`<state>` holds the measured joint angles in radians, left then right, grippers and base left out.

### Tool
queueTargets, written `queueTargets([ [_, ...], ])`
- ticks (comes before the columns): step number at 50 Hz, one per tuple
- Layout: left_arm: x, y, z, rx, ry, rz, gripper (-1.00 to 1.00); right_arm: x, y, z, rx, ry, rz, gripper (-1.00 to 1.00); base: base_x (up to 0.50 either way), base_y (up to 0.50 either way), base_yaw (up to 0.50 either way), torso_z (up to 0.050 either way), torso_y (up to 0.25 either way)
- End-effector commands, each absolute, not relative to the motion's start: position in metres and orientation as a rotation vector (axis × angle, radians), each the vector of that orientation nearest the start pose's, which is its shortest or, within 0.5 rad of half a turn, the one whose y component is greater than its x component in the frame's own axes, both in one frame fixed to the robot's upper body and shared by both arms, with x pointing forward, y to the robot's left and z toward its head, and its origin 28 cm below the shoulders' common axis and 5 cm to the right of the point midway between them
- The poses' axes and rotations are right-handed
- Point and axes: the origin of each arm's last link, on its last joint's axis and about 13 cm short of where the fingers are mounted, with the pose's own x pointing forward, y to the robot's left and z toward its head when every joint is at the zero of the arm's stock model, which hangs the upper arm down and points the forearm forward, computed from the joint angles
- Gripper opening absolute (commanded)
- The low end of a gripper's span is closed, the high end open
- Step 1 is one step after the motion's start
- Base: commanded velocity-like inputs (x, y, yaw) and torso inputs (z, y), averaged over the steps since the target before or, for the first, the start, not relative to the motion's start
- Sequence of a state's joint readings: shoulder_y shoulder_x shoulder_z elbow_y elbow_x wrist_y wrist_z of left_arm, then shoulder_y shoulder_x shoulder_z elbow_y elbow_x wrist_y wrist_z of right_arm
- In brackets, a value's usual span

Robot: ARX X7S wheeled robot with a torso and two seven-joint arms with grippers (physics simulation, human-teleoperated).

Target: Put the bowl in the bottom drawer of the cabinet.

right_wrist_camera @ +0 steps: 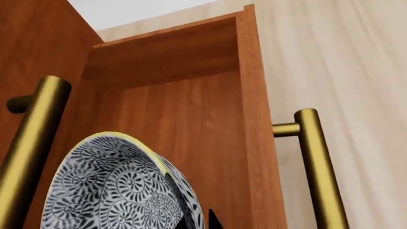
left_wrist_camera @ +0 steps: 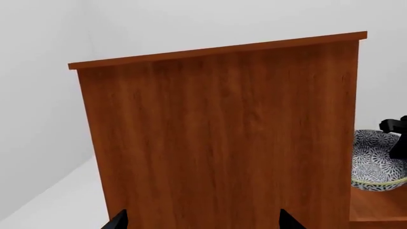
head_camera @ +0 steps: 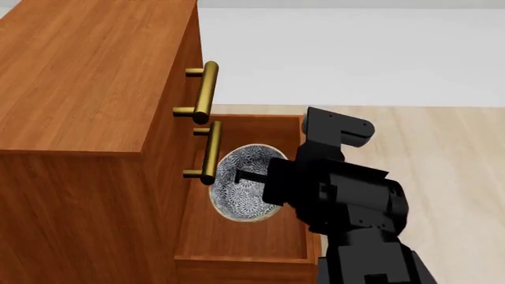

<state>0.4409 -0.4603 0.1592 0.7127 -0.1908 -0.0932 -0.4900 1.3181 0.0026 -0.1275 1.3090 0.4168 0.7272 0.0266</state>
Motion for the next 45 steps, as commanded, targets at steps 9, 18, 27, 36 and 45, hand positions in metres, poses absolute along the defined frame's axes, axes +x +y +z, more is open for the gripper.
queueTargets([
  [9, 0.111, 0.231, 0.087, 0.101, -0.130, 0.098, 1.00, 0.399, -0.070, 0.144, 0.288, 0.738, 0.137, -1.00, 0.00, 0.00, 0.00, 0.000, 0.000],
  [18, 0.111, 0.231, 0.086, 0.101, -0.126, 0.098, 1.00, 0.397, -0.069, 0.139, 0.291, 0.747, 0.147, -1.00, 0.00, 0.00, 0.00, 0.000, 0.000],
  [27, 0.111, 0.231, 0.086, 0.100, -0.124, 0.097, 1.00, 0.396, -0.068, 0.135, 0.293, 0.756, 0.163, -1.00, 0.00, 0.00, 0.00, 0.000, 0.001],
  [36, 0.111, 0.231, 0.085, 0.102, -0.123, 0.099, 1.00, 0.395, -0.068, 0.131, 0.288, 0.758, 0.165, -1.00, 0.00, 0.00, 0.00, 0.000, 0.000],
  [45, 0.112, 0.231, 0.085, 0.101, -0.121, 0.099, 1.00, 0.395, -0.068, 0.132, 0.278, 0.753, 0.174, 1.00, 0.00, 0.00, 0.00, 0.000, 0.000],
])
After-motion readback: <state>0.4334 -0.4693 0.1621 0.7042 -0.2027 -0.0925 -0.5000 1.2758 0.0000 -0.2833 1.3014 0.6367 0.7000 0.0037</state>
